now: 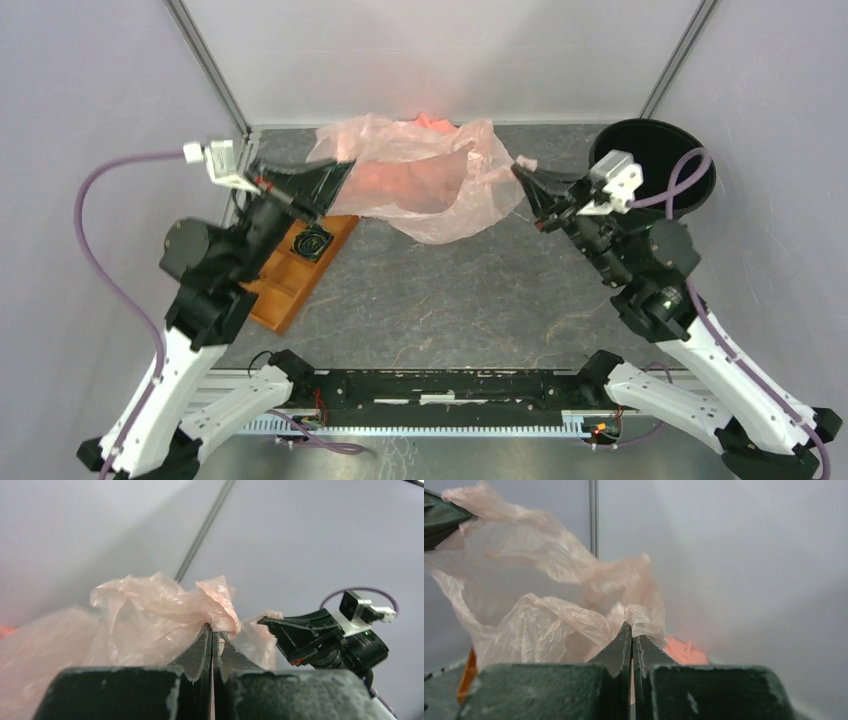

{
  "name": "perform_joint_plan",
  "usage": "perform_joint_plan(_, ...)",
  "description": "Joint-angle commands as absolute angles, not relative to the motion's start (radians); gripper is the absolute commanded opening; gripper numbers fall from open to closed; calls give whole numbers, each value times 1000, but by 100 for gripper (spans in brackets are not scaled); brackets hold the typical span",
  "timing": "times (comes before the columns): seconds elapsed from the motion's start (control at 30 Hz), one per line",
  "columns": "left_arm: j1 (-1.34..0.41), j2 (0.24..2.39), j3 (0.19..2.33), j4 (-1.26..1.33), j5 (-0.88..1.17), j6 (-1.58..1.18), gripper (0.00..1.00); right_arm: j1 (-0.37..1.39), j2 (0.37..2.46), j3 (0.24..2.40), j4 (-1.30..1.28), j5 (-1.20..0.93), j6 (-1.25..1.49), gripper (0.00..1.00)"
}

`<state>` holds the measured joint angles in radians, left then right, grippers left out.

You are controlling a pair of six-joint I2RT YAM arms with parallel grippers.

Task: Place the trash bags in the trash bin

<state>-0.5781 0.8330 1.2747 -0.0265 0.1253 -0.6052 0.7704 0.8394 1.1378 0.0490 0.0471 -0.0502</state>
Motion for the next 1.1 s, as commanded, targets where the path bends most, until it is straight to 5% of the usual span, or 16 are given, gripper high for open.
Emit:
perform_joint_plan(0.0,-575,731,957,-182,-96,-648,2,774,844,802,126,17,15,1)
perform_joint_plan(0.13,-575,687,628,-373,-32,-740,2,771,924,551,47,-35,180,0)
perform_joint_plan(0.23,-575,403,533,-298,-73,-801,2,771,801,470,139,-68,216,1)
perform_joint_plan(0.33,-575,328,662,-219,-165,-725,2,771,764,648,59,-8,139,1)
perform_joint_plan(0.47,-576,494,991,-175,-54,-586,2,772,821,930,-74,-42,61,1)
perform_joint_plan(0.8,-575,479,898,-100,39,-638,2,772,704,706,33,-88,148,1)
perform_joint_plan(1.07,-575,387,920,-192,-146,-569,2,772,687,736,-64,17,90,0)
